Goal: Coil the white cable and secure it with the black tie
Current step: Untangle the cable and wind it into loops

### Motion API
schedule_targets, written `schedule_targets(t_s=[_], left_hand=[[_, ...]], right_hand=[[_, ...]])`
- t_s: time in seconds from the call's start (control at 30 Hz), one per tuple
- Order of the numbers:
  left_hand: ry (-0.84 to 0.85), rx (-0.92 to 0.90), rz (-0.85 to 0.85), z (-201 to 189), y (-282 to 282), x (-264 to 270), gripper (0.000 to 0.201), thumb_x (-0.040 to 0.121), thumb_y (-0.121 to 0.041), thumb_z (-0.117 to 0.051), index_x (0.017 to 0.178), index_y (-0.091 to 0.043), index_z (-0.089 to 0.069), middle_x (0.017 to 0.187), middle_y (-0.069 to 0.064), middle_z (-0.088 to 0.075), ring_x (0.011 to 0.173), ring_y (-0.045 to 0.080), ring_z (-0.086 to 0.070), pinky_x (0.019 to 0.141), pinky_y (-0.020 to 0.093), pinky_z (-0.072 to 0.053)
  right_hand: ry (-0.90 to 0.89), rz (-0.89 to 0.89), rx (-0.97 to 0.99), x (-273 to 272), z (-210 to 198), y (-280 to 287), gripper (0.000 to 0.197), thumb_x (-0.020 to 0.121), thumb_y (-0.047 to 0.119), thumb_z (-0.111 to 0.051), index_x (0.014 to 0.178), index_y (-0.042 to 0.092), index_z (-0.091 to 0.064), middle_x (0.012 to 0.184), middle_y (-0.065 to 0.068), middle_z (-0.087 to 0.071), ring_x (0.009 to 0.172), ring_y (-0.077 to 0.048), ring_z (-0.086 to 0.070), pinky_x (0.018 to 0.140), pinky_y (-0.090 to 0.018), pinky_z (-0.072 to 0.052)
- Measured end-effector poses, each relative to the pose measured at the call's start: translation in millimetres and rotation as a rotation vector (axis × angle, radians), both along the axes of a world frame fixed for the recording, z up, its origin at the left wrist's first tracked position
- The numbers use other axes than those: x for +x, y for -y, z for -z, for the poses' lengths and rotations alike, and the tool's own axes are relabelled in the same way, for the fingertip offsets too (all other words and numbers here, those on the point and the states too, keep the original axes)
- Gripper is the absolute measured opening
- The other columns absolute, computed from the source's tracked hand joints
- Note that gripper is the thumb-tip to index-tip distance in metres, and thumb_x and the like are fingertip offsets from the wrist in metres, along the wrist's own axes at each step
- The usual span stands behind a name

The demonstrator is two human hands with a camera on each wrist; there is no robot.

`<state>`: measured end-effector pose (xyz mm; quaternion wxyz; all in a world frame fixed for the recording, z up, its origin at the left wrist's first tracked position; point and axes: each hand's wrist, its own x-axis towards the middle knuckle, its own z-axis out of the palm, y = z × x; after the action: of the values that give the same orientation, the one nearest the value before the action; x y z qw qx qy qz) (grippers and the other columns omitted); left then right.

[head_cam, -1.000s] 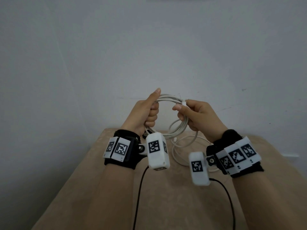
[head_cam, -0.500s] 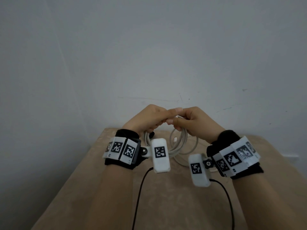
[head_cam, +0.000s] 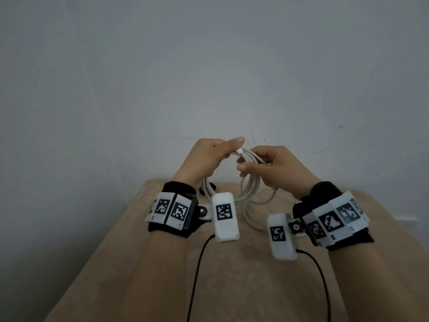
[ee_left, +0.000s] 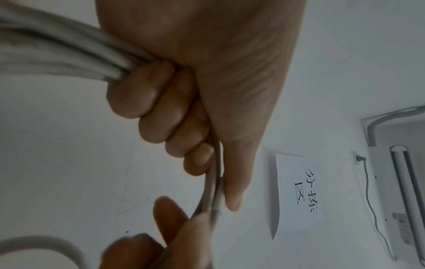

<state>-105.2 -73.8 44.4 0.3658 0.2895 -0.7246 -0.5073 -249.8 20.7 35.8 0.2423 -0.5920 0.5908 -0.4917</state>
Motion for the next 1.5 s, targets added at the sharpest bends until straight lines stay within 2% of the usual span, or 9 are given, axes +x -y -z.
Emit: schedule_targets(t_s=[0.13,0.3,0.67,0.83,0.93,1.03,1.17,1.33,1.5], left_hand=[[-0.107,0.09,-0.019,-2.4,2.1,0.7,0.052,0.085,-0.042,-0.066,0.039,-0.024,-0.052,0.045,-0.01,-0.028,0.039,0.007,-0.016,0.039,0.021,-0.011],[-0.103,0.171,0.025,-1.0,5.8,2.6,0.049,0.085,-0.047,-0.064,0.052,-0.022,-0.038,0.046,-0.009,-0.025,0.039,0.007,-0.016,0.041,0.023,-0.011],[0.103,0.141,0.202,-0.9,8.1,11.2,0.046,0.093,-0.048,-0.051,0.064,-0.013,-0.057,0.046,-0.006,-0.027,0.041,0.008,-0.021,0.041,0.019,-0.02],[0.258,0.093,0.24,-2.5,3.9,9.3,0.042,0.091,-0.047,-0.055,0.067,-0.013,-0.06,0.046,-0.007,-0.033,0.042,0.009,-0.025,0.043,0.02,-0.024],[0.395,0.023,0.237,-1.3,2.0,7.5,0.044,0.086,-0.051,-0.061,0.061,-0.014,-0.059,0.046,-0.006,-0.038,0.042,0.009,-0.032,0.046,0.021,-0.03],[0.545,-0.014,0.248,-0.9,0.8,6.8,0.051,0.083,-0.06,-0.059,0.061,-0.014,-0.06,0.046,-0.005,-0.043,0.043,0.01,-0.038,0.049,0.019,-0.035],[0.626,-0.049,0.308,-0.2,-2.7,4.3,0.054,0.076,-0.068,-0.054,0.051,-0.02,-0.054,0.046,-0.007,-0.032,0.043,0.01,-0.029,0.046,0.019,-0.028],[0.466,-0.105,0.298,1.5,1.2,4.4,0.048,0.086,-0.049,-0.061,0.068,-0.004,-0.059,0.044,-0.007,-0.03,0.04,0.009,-0.024,0.042,0.022,-0.022],[0.175,-0.006,0.193,0.4,7.5,11.4,0.044,0.09,-0.045,-0.056,0.058,-0.018,-0.042,0.045,-0.01,-0.028,0.041,0.008,-0.019,0.039,0.018,-0.018]], right_hand=[[0.027,0.015,-0.027,-2.5,-1.0,-0.8,0.015,0.084,0.015,-0.07,0.094,0.004,-0.07,0.054,0.008,-0.059,0.038,-0.003,-0.035,0.038,-0.015,-0.03],[-0.01,-0.002,-0.056,-2.4,-2.3,0.0,0.033,0.091,0.02,-0.062,0.083,-0.012,-0.061,0.049,0.006,-0.045,0.039,-0.006,-0.029,0.039,-0.015,-0.026],[-0.167,-0.023,0.022,-4.5,1.9,1.1,0.034,0.089,0.024,-0.064,0.08,-0.008,-0.065,0.057,-0.011,-0.044,0.041,-0.006,-0.032,0.042,-0.015,-0.029],[-0.277,-0.013,0.091,-3.5,1.4,1.8,0.033,0.088,0.028,-0.066,0.061,0.01,-0.062,0.043,0.009,-0.041,0.04,-0.006,-0.032,0.044,-0.015,-0.028],[-0.392,-0.017,0.124,0.5,1.8,3.2,0.03,0.087,0.027,-0.067,0.059,0.021,-0.061,0.046,0.012,-0.052,0.044,-0.002,-0.041,0.049,-0.012,-0.032],[-0.509,-0.034,0.191,3.4,3.4,4.0,0.023,0.087,0.029,-0.066,0.069,0.015,-0.066,0.064,0.001,-0.063,0.059,-0.011,-0.054,0.059,-0.02,-0.04],[-0.497,-0.028,0.218,3.4,4.2,4.2,0.025,0.086,0.03,-0.066,0.08,0.007,-0.071,0.07,-0.007,-0.068,0.065,-0.02,-0.06,0.064,-0.03,-0.048],[-0.385,0.021,0.107,0.8,0.5,1.6,0.025,0.081,0.03,-0.072,0.066,0.011,-0.071,0.046,0.009,-0.046,0.044,-0.004,-0.036,0.048,-0.014,-0.028],[-0.057,0.1,-0.083,-5.1,-4.2,-1.7,0.014,0.082,0.025,-0.072,0.083,0.012,-0.075,0.053,0.015,-0.06,0.042,0.001,-0.044,0.045,-0.008,-0.033]])
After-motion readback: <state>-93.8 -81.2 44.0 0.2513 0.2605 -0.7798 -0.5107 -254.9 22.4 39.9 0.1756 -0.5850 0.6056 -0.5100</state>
